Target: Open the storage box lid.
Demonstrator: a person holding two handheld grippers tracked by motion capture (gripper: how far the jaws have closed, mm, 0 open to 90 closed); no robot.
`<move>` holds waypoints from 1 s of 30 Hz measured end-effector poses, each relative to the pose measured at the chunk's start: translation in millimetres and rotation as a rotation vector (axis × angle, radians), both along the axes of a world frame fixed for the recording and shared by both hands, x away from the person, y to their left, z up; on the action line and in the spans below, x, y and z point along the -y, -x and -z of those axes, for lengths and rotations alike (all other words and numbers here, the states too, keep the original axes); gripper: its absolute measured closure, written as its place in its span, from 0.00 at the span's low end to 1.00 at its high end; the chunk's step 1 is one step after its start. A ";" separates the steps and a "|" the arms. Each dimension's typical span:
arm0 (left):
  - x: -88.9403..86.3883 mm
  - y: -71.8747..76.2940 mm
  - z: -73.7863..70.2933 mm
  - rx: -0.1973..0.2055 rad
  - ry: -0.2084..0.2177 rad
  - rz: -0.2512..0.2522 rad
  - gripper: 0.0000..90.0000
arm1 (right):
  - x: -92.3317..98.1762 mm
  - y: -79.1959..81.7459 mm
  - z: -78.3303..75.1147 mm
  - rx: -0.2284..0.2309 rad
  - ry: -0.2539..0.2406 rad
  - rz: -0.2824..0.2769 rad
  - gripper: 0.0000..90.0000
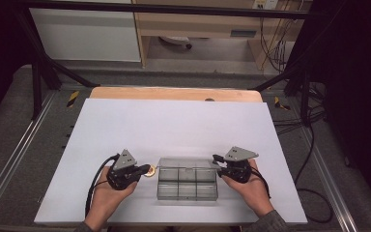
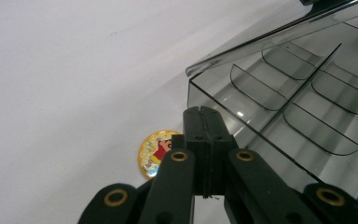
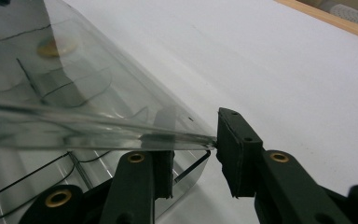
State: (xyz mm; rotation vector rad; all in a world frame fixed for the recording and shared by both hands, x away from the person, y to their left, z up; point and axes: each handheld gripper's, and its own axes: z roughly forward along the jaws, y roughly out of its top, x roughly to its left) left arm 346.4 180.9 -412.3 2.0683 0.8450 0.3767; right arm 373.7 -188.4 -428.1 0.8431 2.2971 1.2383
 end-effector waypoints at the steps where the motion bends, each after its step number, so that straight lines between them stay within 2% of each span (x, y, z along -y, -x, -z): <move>1: 0.7 -0.9 0.3 -0.003 0.002 0.005 1.00 | 0.1 -0.1 0.0 0.000 0.000 0.000 0.75; 6: 4.9 -4.7 2.1 -0.012 -0.021 0.031 0.99 | -0.6 1.1 0.0 0.004 0.006 0.003 0.75; 9: 6.3 -4.2 2.8 0.006 -0.030 0.025 0.89 | -0.4 0.8 0.4 0.006 0.003 0.003 0.75; 11: 6.5 -3.3 1.7 0.021 -0.013 0.020 0.81 | -0.2 0.7 0.6 0.003 -0.002 0.004 0.75; 13: 6.9 -2.9 0.1 0.043 0.003 0.026 0.70 | -0.2 0.7 0.6 0.001 -0.002 0.005 0.75; 15: 10.4 -2.8 -1.3 0.056 -0.012 0.046 0.59 | 0.0 0.4 0.6 -0.001 -0.006 0.003 0.74; 16: 12.2 -3.3 -2.1 0.060 -0.021 0.058 0.56 | 0.3 0.1 0.7 -0.002 -0.008 0.001 0.74; 18: 14.9 -6.2 -3.0 0.063 -0.008 0.056 0.52 | 0.6 -0.7 0.8 -0.006 -0.014 0.002 0.74; 25: 25.6 -14.3 -3.9 0.064 -0.007 0.064 0.44 | 0.8 -1.2 0.9 -0.014 -0.022 0.003 0.74; 30: 31.7 -16.0 -5.5 0.080 0.005 0.041 0.46 | 0.4 -0.5 1.3 -0.008 -0.017 0.004 0.74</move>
